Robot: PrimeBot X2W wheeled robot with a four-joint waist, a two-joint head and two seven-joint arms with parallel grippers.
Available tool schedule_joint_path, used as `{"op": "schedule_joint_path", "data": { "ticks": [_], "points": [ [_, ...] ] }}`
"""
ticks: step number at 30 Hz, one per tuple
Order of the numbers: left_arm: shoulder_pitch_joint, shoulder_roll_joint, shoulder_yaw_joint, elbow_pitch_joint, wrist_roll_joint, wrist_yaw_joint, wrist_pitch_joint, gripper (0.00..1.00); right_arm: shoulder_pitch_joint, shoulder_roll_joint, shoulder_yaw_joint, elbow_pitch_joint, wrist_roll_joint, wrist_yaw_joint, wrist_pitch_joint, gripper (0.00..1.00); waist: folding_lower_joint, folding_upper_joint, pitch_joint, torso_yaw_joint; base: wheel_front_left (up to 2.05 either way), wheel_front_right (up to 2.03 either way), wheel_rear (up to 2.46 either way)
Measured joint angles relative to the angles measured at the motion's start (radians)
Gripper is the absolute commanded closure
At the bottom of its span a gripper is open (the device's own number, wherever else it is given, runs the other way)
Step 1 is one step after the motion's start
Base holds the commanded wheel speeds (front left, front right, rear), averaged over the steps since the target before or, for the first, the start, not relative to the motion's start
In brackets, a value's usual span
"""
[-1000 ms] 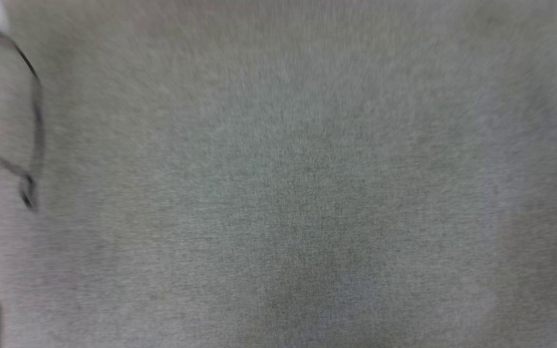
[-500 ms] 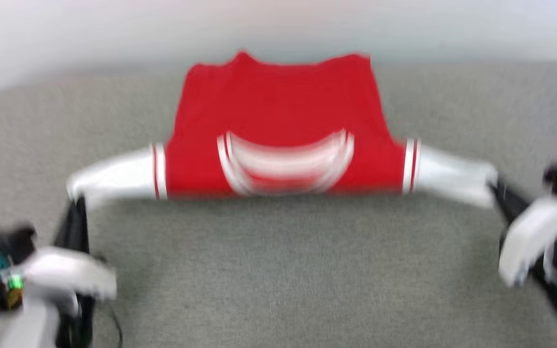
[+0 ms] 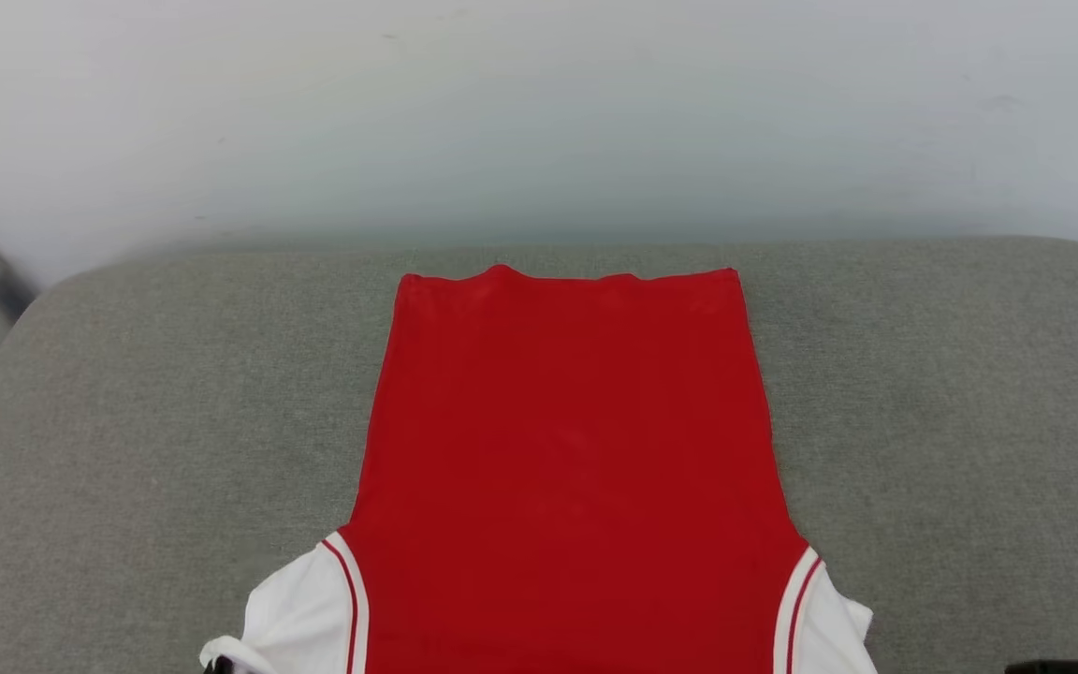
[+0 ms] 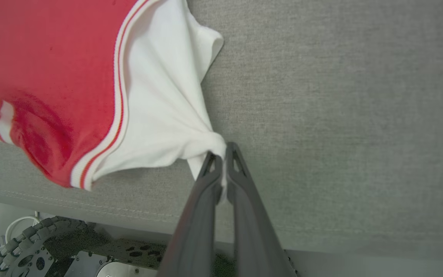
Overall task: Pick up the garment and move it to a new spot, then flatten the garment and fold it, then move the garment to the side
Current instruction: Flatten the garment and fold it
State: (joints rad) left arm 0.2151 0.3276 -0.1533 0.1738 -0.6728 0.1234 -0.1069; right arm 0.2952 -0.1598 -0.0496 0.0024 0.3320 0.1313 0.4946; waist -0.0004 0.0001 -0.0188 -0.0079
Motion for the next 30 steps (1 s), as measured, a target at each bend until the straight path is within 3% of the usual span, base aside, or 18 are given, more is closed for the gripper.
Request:
{"op": "schedule_joint_path", "data": {
  "ticks": [1,2,3,4,10,14,19,24,30],
  "points": [
    [0.008,0.001,-0.006,0.002,0.006,0.008,0.002,1.0,0.016,0.002,-0.002,0.012,0.005,0.0,0.001,0.98,0.0,0.0,-0.002,0.002,0.0,0.0,0.0],
    [0.015,0.0,-0.012,0.003,0.012,0.01,0.002,1.0,0.026,0.0,-0.001,0.026,0.01,0.0,0.0,0.53,0.0,0.0,-0.003,0.003,0.0,0.0,0.0],
    [0.022,-0.002,-0.017,0.002,0.013,0.01,0.003,1.0,0.034,-0.001,0.003,0.033,0.012,0.0,-0.002,0.22,0.0001,0.0,-0.005,0.004,0.0,0.0,0.0],
    [0.028,-0.005,-0.024,-0.001,0.015,0.012,0.003,1.0,0.038,-0.001,0.006,0.036,0.019,0.0,-0.009,0.0,0.0001,0.0,-0.007,0.004,0.0,0.0,0.0],
    [0.031,-0.007,-0.04,-0.034,0.028,0.016,0.002,1.0,-0.029,-0.015,-0.013,0.016,0.036,0.0,-0.078,0.0,0.0003,0.0,-0.007,0.015,0.0,0.0,0.0],
    [0.016,-0.005,-0.05,-0.089,0.041,0.019,0.002,1.0,-0.197,-0.002,-0.104,0.014,0.004,0.0,-0.098,0.0,0.0003,0.0,0.015,0.035,0.0,0.0,0.0],
    [-0.067,-0.009,-0.073,-0.157,0.062,0.009,-0.003,1.0,-0.452,-0.018,-0.161,0.126,0.003,0.0,-0.09,0.0,0.0005,0.0,0.086,0.064,0.0,0.0,0.0],
    [-0.165,-0.027,-0.107,-0.193,0.081,-0.02,-0.019,1.0,-0.729,-0.063,-0.174,0.281,0.002,0.0,-0.017,0.0,0.0006,0.0,0.188,0.106,0.0,0.0,0.0],
    [-0.26,-0.044,-0.139,-0.215,0.104,-0.052,-0.045,1.0,-1.007,-0.104,-0.2,0.437,-0.034,0.0,0.181,0.0,0.0007,0.0,0.313,0.166,0.0,0.0,0.0]
  ]
}}
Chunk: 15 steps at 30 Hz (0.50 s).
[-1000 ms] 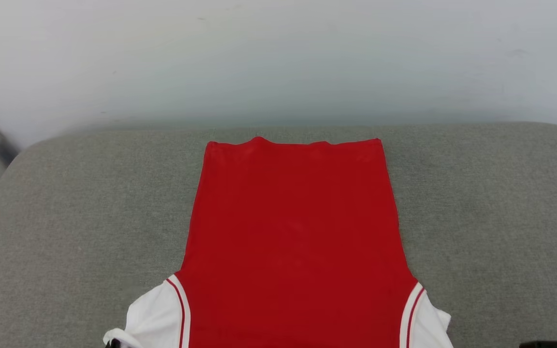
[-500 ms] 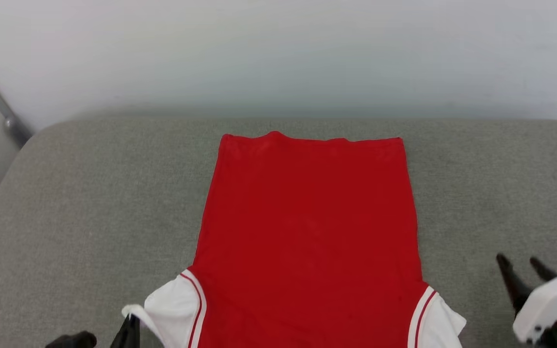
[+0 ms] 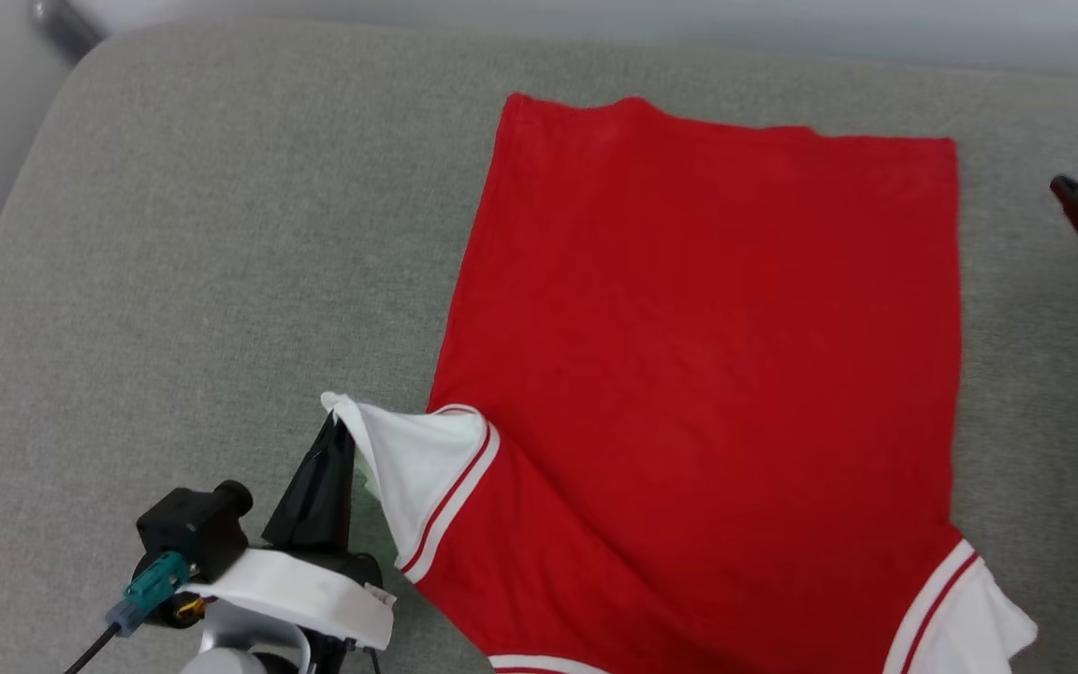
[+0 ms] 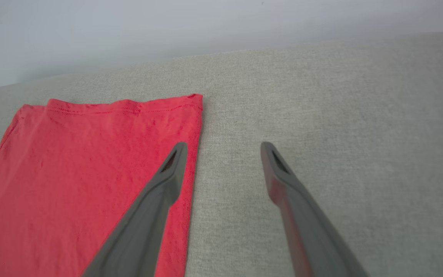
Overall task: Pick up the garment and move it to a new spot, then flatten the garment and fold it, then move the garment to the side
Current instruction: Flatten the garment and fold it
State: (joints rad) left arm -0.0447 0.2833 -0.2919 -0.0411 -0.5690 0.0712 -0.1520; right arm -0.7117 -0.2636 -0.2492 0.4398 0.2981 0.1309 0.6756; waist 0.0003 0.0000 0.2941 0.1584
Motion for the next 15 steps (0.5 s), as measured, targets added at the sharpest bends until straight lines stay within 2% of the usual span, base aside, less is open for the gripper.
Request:
{"op": "schedule_joint_path", "data": {
  "ticks": [7,15],
  "points": [
    [-0.073,-0.02,-0.024,-0.027,0.012,-0.026,-0.03,1.0,-0.215,-0.009,-0.02,0.063,-0.091,0.0,0.235,0.0,0.0,0.0,0.135,0.069,0.0,0.0,0.0],
    [-0.13,-0.035,-0.041,-0.036,0.018,-0.053,-0.053,1.0,-0.308,0.024,-0.047,0.094,-0.159,0.0,0.331,0.0,0.0,0.0,0.259,0.124,0.0,0.0,0.0]
  ]
}}
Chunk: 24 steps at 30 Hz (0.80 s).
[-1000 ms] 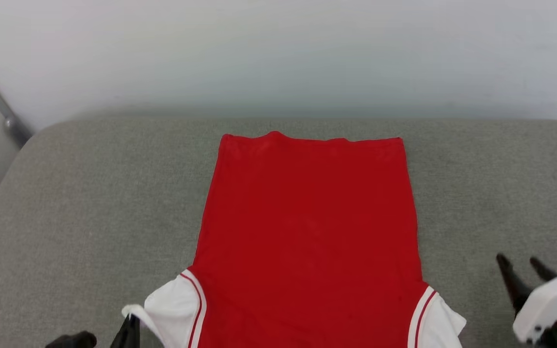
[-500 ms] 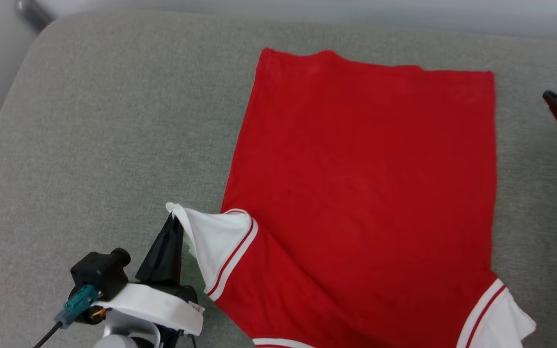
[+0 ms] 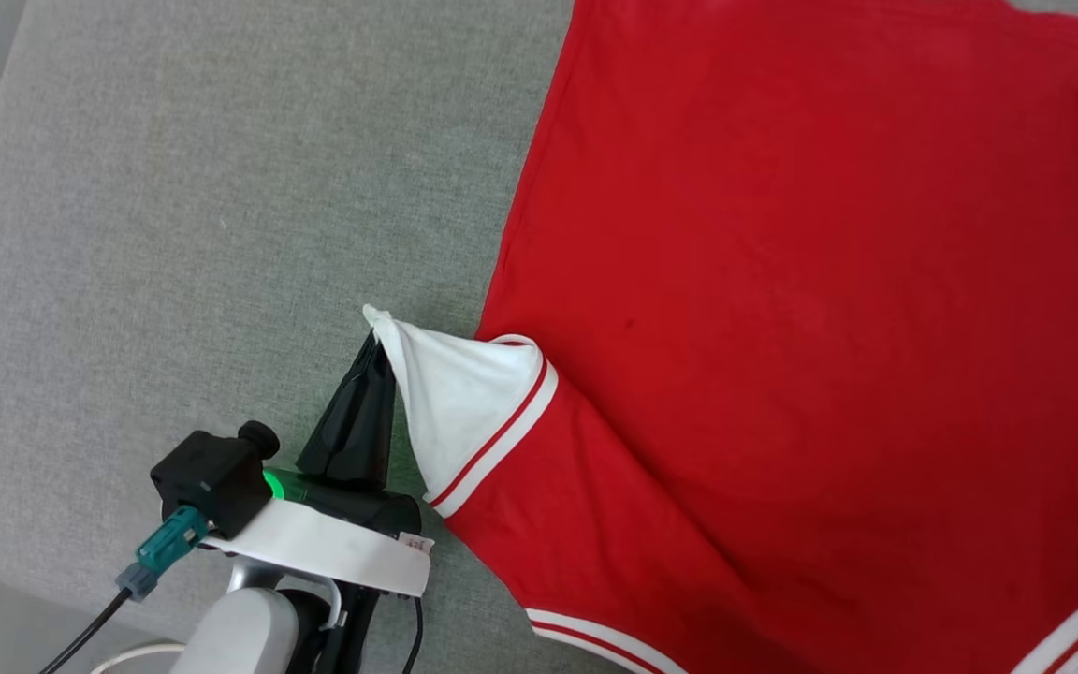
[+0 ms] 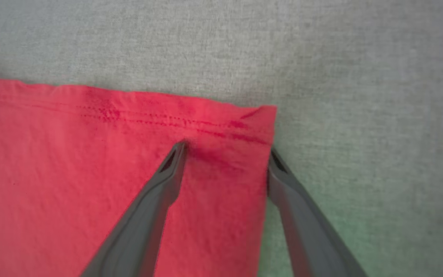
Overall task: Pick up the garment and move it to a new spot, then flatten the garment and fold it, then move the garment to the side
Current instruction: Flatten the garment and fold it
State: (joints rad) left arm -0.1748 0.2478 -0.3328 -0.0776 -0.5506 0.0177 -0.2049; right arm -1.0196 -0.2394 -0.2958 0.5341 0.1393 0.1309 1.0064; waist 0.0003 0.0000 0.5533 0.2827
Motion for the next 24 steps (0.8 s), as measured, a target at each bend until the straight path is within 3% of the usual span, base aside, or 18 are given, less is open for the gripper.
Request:
{"op": "schedule_joint_path", "data": {
  "ticks": [3,4,5,12,16,24],
  "points": [
    [-0.006,-0.004,-0.005,0.005,0.0,-0.002,-0.001,1.0,-0.023,-0.001,-0.011,0.009,-0.01,0.0,0.043,0.0,-0.0001,0.0,0.024,0.014,0.0,0.0,0.0],
    [-0.009,-0.004,-0.007,0.008,0.0,-0.002,-0.001,1.0,-0.027,-0.002,-0.019,0.01,-0.011,0.0,0.054,0.66,-0.0001,0.0,0.027,0.017,0.0,0.0,0.0],
    [-0.01,-0.003,-0.007,0.011,0.001,-0.002,-0.001,1.0,-0.03,-0.001,-0.024,0.012,-0.011,0.0,0.063,0.98,-0.0002,0.0,0.028,0.018,0.0,0.0,0.0],
    [-0.013,-0.003,-0.014,0.035,0.003,0.0,-0.002,1.0,-0.015,0.001,-0.003,0.015,-0.004,0.0,0.078,1.0,-0.0001,0.0,0.001,0.013,0.0,0.0,0.0],
    [-0.007,0.002,-0.013,0.05,0.0,0.002,0.0,1.0,0.022,-0.03,0.069,-0.011,0.007,0.0,0.055,1.0,-0.0001,0.0,-0.037,0.004,0.0,0.0,0.0],
    [0.071,0.032,0.014,0.07,-0.018,0.04,0.026,1.0,0.166,-0.185,0.219,-0.18,0.108,0.0,0.052,1.0,-0.0002,0.0,-0.169,-0.033,0.0,0.0,0.0]
  ]
}}
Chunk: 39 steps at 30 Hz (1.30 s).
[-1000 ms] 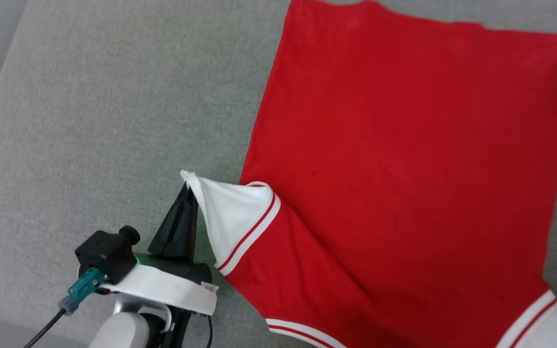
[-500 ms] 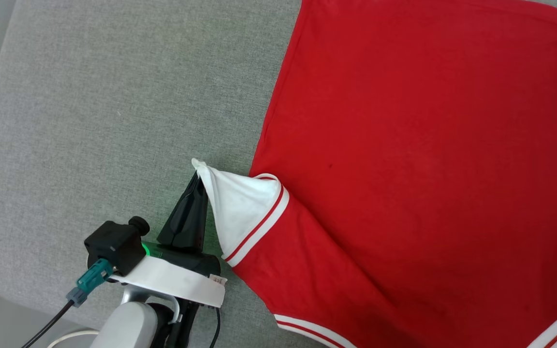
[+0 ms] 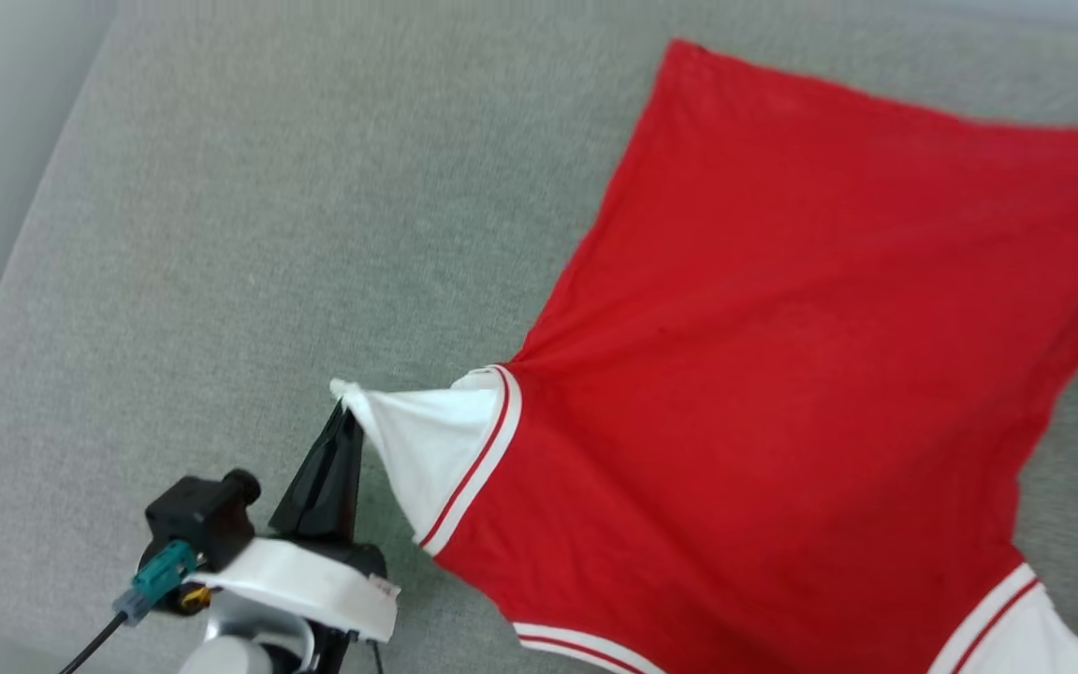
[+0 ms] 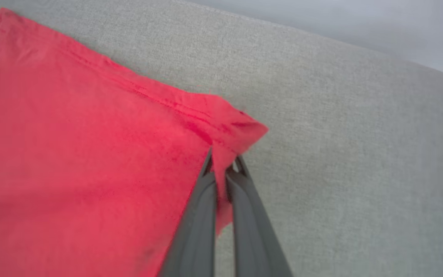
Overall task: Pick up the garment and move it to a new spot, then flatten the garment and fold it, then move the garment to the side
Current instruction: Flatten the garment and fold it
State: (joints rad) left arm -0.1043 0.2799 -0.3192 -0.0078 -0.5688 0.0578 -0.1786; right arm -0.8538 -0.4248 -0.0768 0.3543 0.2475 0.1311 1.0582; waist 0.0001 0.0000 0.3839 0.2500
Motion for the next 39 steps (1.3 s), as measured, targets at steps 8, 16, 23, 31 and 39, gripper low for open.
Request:
{"op": "schedule_joint_path", "data": {
  "ticks": [8,16,23,31,39],
  "points": [
    [0.114,0.035,0.044,0.004,-0.032,0.05,0.018,1.0,0.385,-0.081,-0.012,-0.209,0.088,0.0,0.083,1.0,-0.0001,0.0,-0.147,-0.074,0.0,0.0,0.0],
    [0.231,0.084,0.068,-0.006,-0.052,0.084,0.071,1.0,0.868,0.007,-0.093,-0.365,0.15,0.0,0.147,1.0,-0.0003,0.0,-0.271,-0.174,0.0,0.0,0.0],
    [0.285,0.095,0.077,-0.03,-0.071,0.107,0.098,1.0,1.13,0.14,-0.144,-0.419,0.197,0.0,0.075,0.0,-0.0004,0.0,-0.337,-0.243,0.0,0.0,0.0],
    [0.305,0.096,0.076,-0.061,-0.081,0.123,0.122,1.0,1.089,0.161,-0.149,-0.427,0.191,0.0,-0.339,0.0,-0.0004,0.0,-0.348,-0.281,0.0,0.0,0.0],
    [0.279,0.106,0.081,-0.099,-0.081,0.128,0.126,1.0,0.876,0.17,-0.096,-0.33,0.185,0.0,-0.658,0.0,-0.0001,0.0,-0.306,-0.296,0.0,0.0,0.0]
  ]
}}
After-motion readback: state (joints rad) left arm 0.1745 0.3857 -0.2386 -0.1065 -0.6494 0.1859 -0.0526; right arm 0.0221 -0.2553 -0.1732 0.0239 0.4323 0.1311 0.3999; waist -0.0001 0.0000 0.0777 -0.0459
